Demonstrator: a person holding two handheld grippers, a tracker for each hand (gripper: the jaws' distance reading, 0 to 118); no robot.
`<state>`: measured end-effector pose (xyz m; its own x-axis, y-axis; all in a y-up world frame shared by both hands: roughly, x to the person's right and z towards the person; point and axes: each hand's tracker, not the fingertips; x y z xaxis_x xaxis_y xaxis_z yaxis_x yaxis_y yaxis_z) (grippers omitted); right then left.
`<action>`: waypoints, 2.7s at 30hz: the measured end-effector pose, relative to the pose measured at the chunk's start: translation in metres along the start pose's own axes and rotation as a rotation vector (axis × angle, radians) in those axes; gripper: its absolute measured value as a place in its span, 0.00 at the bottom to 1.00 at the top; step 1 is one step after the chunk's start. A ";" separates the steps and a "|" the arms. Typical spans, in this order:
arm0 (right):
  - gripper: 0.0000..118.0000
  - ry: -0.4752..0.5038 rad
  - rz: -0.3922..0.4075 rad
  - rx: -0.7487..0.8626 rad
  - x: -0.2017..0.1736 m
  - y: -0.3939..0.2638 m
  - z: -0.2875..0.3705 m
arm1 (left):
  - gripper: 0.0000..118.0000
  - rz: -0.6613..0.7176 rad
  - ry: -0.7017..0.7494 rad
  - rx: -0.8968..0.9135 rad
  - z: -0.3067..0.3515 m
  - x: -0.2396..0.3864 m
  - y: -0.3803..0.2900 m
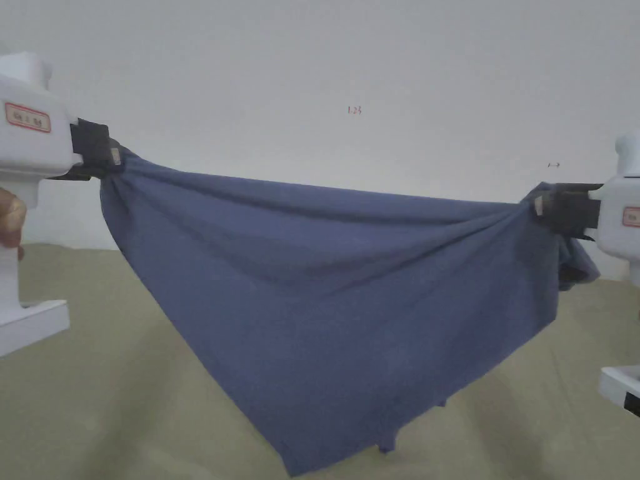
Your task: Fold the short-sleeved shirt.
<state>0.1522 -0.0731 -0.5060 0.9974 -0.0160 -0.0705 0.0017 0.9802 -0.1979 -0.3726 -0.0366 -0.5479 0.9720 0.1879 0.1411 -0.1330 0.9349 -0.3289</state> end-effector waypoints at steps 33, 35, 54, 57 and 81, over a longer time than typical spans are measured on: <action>0.14 -0.019 -0.167 -0.344 0.033 -0.248 0.059 | 0.06 0.174 0.038 -0.319 0.028 -0.068 -0.297; 0.14 -0.033 -0.177 -0.369 0.034 -0.262 0.073 | 0.06 0.208 0.040 -0.339 0.037 -0.073 -0.309; 0.06 -0.121 0.031 -0.049 0.005 -0.265 0.194 | 0.67 0.114 0.178 0.028 0.145 -0.040 -0.340; 0.06 -0.132 0.055 0.019 -0.019 -0.240 0.221 | 0.30 -0.012 0.164 0.218 0.185 -0.024 -0.314; 0.06 -0.079 0.013 -0.137 -0.045 -0.262 0.203 | 0.94 0.057 0.061 -0.603 0.067 -0.077 -0.347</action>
<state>0.1214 -0.2892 -0.2523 0.9998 0.0174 0.0021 -0.0158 0.9442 -0.3289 -0.4143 -0.3559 -0.3822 0.9782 0.1987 0.0600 -0.0693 0.5850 -0.8081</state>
